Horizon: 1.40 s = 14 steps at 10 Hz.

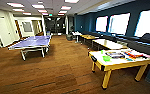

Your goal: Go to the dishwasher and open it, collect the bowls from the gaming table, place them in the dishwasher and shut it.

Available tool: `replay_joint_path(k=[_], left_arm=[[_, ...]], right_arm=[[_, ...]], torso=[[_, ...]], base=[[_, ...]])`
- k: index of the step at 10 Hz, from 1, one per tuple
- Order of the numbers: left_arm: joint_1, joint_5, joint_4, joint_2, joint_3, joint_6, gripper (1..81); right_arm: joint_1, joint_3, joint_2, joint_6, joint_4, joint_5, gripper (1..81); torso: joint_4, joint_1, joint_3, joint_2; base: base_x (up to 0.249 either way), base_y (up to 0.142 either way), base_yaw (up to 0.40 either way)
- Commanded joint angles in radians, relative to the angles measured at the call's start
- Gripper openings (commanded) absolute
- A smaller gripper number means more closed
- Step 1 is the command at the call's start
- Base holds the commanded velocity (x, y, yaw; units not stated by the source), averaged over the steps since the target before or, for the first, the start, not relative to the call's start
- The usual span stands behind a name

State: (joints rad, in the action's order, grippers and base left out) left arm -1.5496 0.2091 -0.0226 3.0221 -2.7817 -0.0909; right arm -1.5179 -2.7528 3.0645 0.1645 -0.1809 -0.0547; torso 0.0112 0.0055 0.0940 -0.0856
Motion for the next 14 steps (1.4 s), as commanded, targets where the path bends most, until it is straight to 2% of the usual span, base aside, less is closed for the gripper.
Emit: replay_joint_path(k=[1,14], left_arm=[[0.044,-0.043,0.003,-0.005,-0.003,0.000,81.1],[0.044,-0.045,0.004,-0.003,-0.003,0.002,81.1]], right_arm=[[0.050,0.003,0.006,0.000,-0.005,0.047,81.1],[0.049,0.004,0.006,0.000,-0.005,0.045,81.1]], torso=[[0.000,0.000,0.000,0.000],[0.000,0.000,0.000,0.000]], base=[[0.190,0.000,0.000],[0.189,0.000,0.000]])
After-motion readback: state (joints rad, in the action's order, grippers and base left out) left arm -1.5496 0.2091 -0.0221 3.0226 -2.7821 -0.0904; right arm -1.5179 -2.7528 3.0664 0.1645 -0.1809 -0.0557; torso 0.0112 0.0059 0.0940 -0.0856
